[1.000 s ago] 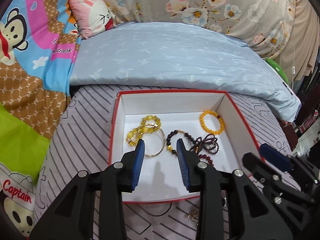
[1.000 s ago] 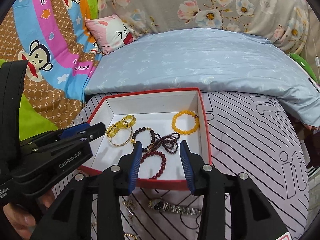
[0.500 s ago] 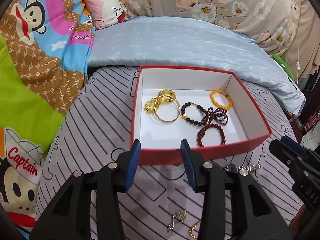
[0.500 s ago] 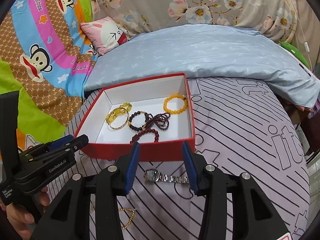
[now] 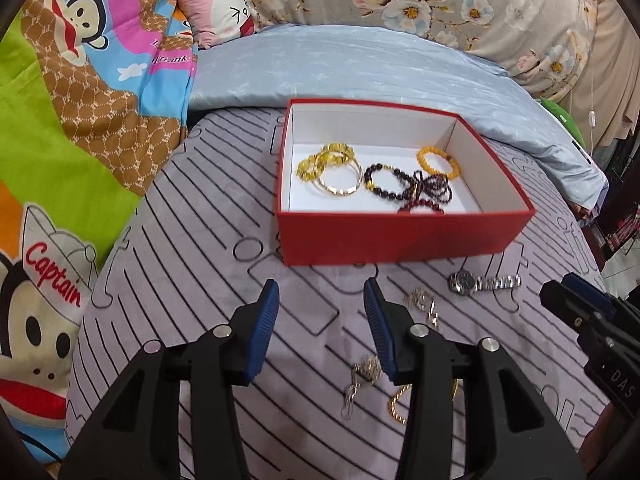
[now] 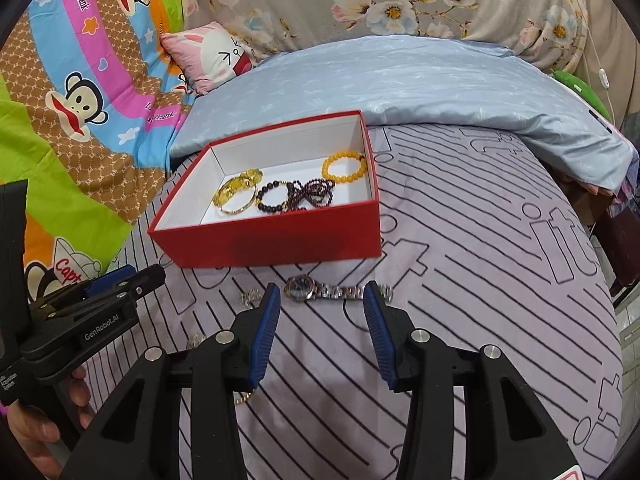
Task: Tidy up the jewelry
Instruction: 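Move the left gripper to the silver pendant and close on it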
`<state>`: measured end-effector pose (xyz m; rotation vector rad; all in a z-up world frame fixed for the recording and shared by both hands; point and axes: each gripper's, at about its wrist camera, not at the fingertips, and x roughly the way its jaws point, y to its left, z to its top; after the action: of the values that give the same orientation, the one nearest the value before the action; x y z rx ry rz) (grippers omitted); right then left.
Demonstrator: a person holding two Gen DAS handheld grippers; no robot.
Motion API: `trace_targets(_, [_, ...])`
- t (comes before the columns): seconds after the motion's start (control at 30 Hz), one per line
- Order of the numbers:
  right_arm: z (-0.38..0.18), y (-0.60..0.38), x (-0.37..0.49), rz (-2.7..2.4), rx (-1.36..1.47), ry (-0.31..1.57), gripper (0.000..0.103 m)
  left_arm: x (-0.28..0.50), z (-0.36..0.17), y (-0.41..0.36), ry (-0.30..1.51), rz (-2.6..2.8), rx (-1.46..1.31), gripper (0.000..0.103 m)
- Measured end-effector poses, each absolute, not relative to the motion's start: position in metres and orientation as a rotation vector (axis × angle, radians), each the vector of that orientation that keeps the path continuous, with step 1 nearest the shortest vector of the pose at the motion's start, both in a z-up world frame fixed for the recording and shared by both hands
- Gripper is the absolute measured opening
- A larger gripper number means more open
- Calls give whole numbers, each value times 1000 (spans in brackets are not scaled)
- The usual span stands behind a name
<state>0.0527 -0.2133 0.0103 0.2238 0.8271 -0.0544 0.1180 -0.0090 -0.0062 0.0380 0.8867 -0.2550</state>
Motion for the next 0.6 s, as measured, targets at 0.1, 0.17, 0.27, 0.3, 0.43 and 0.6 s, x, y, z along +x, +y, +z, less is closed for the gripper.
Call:
trace_targets(0.1, [6,-213,41,-53,230,838,43,105,-17,-4,905,-264,37,42])
trace_targets(0.17, [3,-213,34,-51,232,846,43,97,-24,-2,918,-272,35,42])
trace_targets(0.27, [-2,-211,25,-47,236,859,43,86,-34,0,933,-277,38,42])
trace_targets(0.3, [-3,-211,23,-45,241,864,43,84,-37,1,934,-277,38,42])
trace_targets(0.43, [-6,-209,18,-41,250,874,43,80,-45,-1,944,-290,34,42])
trace_targets(0.6, [-8,-208,15,-38,254,877,43,77,-50,-10,951,-313,39,42])
